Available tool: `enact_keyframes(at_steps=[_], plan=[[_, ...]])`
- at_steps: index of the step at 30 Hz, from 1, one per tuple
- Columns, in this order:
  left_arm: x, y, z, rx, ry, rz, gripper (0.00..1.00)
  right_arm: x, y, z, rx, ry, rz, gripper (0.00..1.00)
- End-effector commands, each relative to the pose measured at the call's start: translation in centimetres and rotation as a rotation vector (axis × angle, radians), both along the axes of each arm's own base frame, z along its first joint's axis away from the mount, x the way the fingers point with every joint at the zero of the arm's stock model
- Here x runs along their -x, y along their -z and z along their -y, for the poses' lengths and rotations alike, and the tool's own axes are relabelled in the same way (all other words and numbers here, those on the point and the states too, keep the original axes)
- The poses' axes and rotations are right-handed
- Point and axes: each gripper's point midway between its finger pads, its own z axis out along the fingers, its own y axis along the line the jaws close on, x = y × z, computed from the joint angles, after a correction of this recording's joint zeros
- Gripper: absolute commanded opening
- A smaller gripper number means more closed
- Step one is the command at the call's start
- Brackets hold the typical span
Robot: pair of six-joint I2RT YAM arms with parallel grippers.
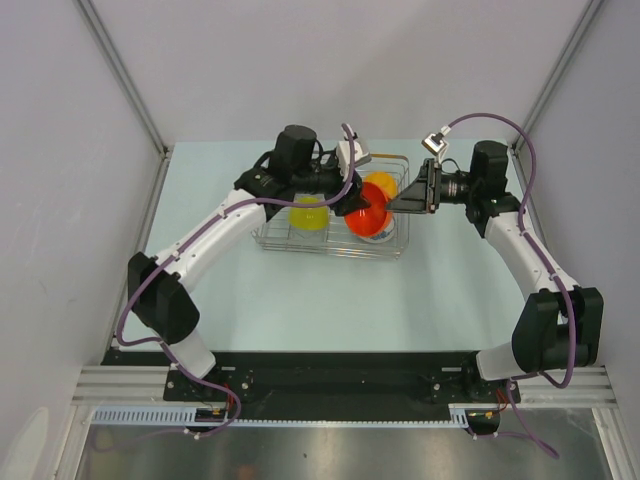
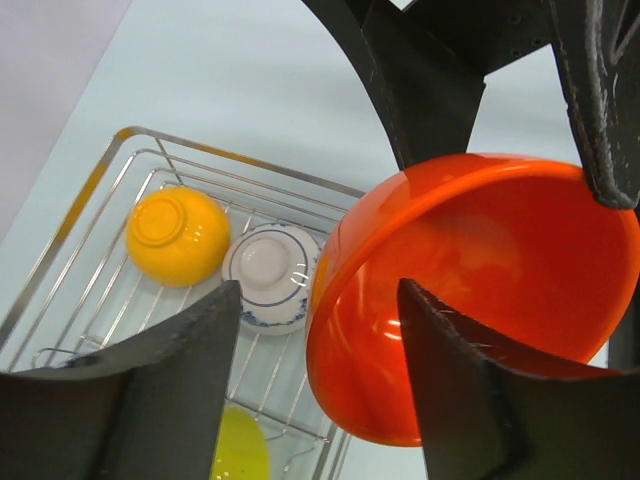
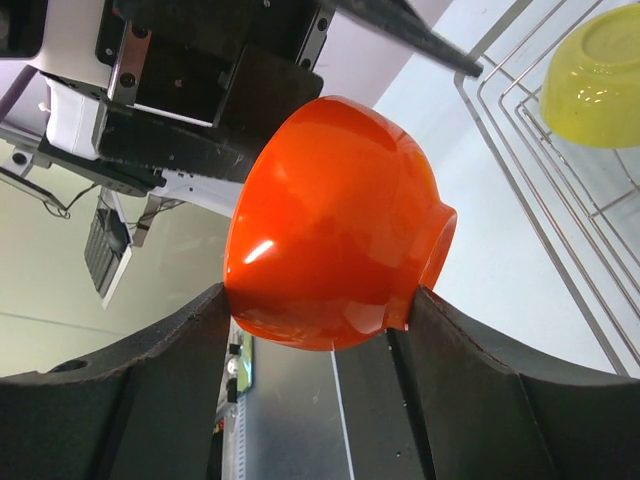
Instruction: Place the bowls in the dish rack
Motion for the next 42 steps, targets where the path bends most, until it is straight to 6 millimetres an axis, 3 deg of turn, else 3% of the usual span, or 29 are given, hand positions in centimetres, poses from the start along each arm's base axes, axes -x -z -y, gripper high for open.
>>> enact_keyframes(at_steps=[1,5,9,14,15,16,17,18,20,21,23,24,27,31,42], plan=[[0.2,-4.0,-0.1,0.062,-0.002,0.078,0.72,0.0,-1.0,0.0,-0.005,-0.011,0.077,0.0],[-0.3,-6.9,-1.3,0.09,-0.063,0.132,0.75,-0.6,0.1,0.0,0.044,0.019,0.067,0.0],[-2.0,-10.4,-4.3,0.096,-0.238,0.225,0.77,-1.9,1.2,-0.1,0.129,0.063,0.105,0.0],[-3.4,-10.8,-9.5,0.038,-0.413,0.268,0.77,-4.1,3.3,-0.8,0.297,0.125,0.182,0.0],[-3.9,-9.7,-10.8,0.012,-0.448,0.251,0.77,-4.3,3.6,-1.0,0.32,0.131,0.193,0.0],[-3.7,-10.2,-12.2,0.014,-0.495,0.261,0.77,-5.2,4.6,-0.8,0.38,0.168,0.197,0.0],[-3.7,-9.9,-13.1,0.01,-0.519,0.257,0.77,-5.5,4.2,-1.5,0.407,0.167,0.237,0.0],[-4.0,-8.3,-14.5,-0.013,-0.552,0.232,0.77,-5.8,4.6,-1.8,0.438,0.169,0.268,0.0],[-3.4,-8.3,-16.5,-0.016,-0.6,0.245,0.77,-7.3,5.8,-1.8,0.551,0.22,0.323,0.0],[-3.6,-6.7,-17.9,-0.042,-0.631,0.224,0.77,-7.6,5.4,-2.8,0.586,0.205,0.401,0.0],[-3.0,-6.3,-19.5,-0.043,-0.657,0.225,0.77,-9.1,6.8,-2.5,0.703,0.252,0.441,0.0],[-3.2,-4.9,-20.8,-0.064,-0.684,0.203,0.77,-9.3,6.3,-3.4,0.726,0.254,0.484,0.0],[-3.0,-2.7,-22.7,-0.125,-0.704,0.166,0.77,-11.0,7.2,-3.6,0.833,0.287,0.556,0.0],[-2.9,-1.0,-24.0,-0.157,-0.716,0.133,0.77,-13.2,6.5,-4.7,0.91,0.338,0.656,0.0],[-1.9,0.5,-25.3,-0.153,-0.728,0.133,0.77,-17.1,9.5,-6.6,1.107,0.337,0.88,0.0]])
